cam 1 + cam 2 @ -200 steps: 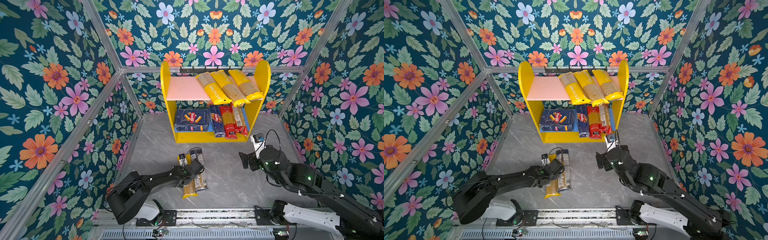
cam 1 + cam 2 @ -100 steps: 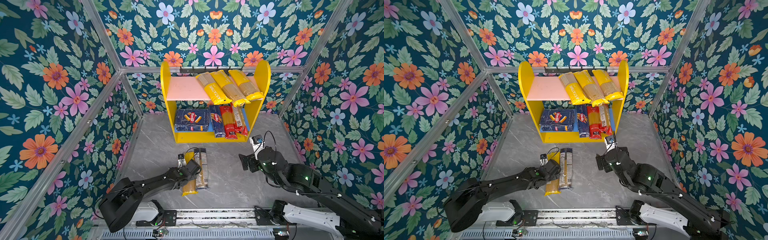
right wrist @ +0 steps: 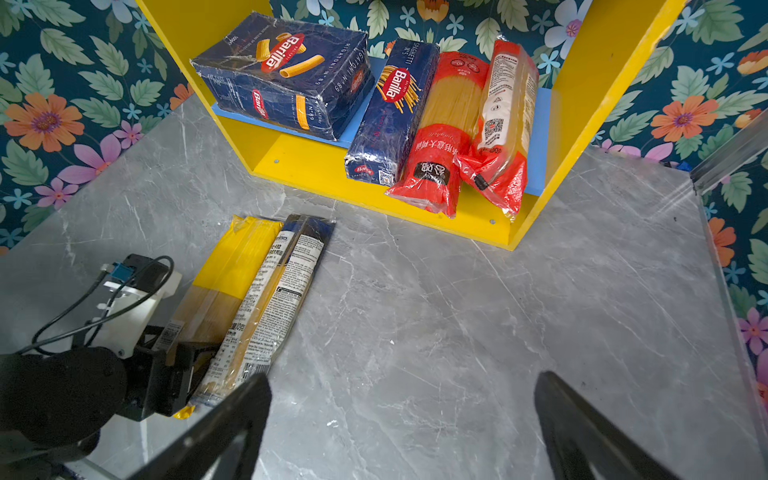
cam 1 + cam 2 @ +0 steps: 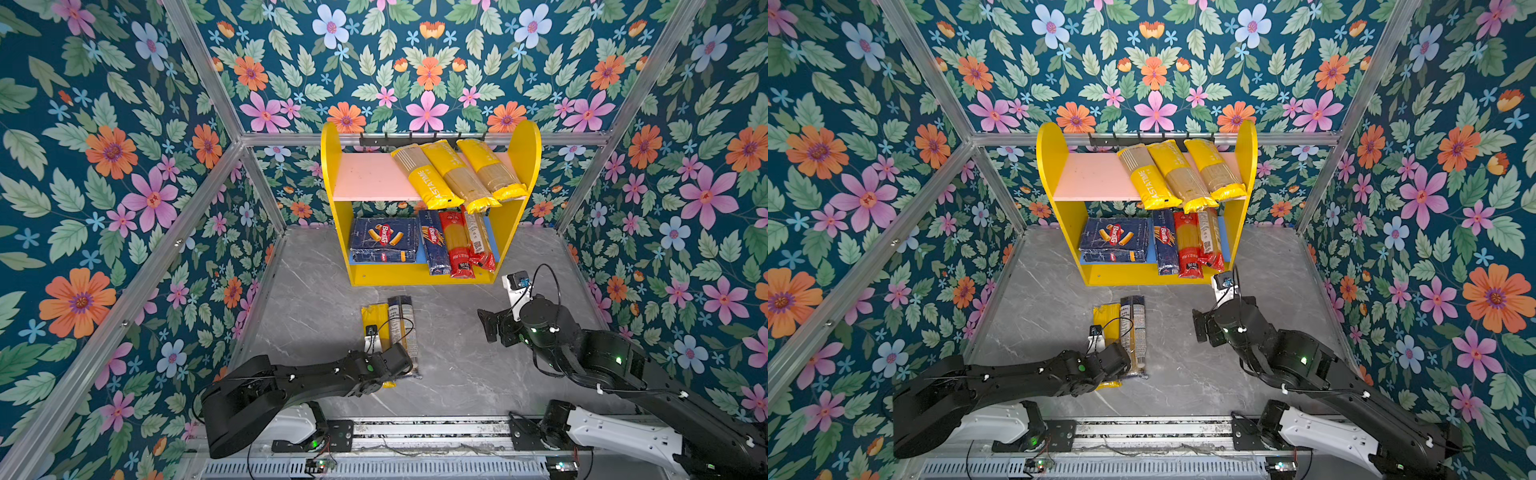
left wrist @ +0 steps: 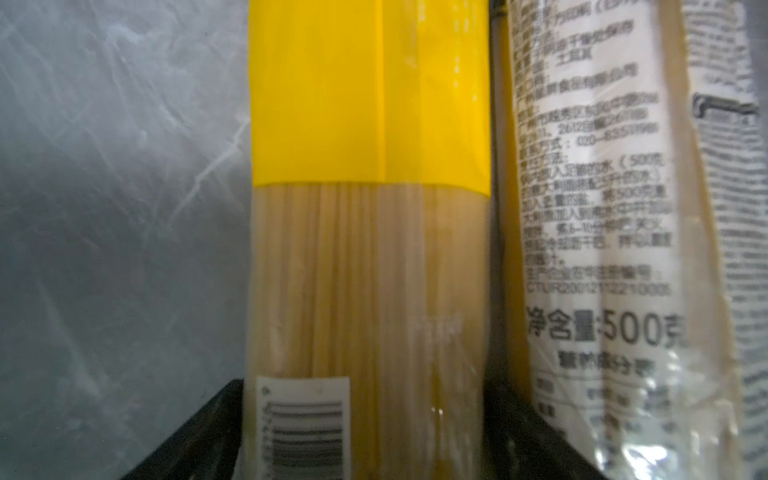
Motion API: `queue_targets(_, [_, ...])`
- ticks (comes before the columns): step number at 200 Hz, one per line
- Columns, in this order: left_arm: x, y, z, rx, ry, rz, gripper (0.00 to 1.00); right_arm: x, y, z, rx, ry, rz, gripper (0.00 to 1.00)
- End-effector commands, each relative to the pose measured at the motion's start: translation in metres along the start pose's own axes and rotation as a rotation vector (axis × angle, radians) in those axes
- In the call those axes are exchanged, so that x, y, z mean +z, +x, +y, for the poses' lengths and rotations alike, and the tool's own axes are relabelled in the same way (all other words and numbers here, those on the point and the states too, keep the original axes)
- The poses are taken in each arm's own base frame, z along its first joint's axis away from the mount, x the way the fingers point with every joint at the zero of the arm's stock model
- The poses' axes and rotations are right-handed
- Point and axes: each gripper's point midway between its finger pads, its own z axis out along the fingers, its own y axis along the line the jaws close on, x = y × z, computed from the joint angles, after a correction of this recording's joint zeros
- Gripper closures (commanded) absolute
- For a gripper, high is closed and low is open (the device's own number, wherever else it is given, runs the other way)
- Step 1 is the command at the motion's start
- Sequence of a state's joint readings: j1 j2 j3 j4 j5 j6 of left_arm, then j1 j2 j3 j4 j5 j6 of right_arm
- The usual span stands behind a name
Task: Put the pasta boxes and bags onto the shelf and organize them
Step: 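Grasp the yellow-banded spaghetti pack with the left gripper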
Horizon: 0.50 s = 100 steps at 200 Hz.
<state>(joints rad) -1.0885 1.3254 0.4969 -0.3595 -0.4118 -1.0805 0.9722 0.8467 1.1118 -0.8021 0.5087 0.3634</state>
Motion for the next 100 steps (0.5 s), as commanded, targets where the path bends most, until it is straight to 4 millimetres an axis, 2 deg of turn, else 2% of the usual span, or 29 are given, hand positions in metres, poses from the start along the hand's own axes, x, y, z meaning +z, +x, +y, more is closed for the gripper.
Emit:
queue_targets(1, [0.009,0.024,-0.001,-0.023,0.023,0.095,0.08,-0.004,0.001,-0.003,0.024,0.002,0.002,0.01])
queue_targets(28, [0.015,0.039,0.008,-0.028,0.013,0.130,0.08,-0.005,0.001,-0.003,0.024,0.000,0.008,0.01])
queue_targets(68, [0.009,0.056,0.017,-0.050,0.031,0.138,0.09,-0.003,0.000,0.000,0.022,-0.007,0.011,0.01])
queue_targets(100, [0.010,0.071,0.019,-0.048,0.040,0.154,0.18,-0.003,-0.002,0.002,0.024,-0.013,0.007,0.01])
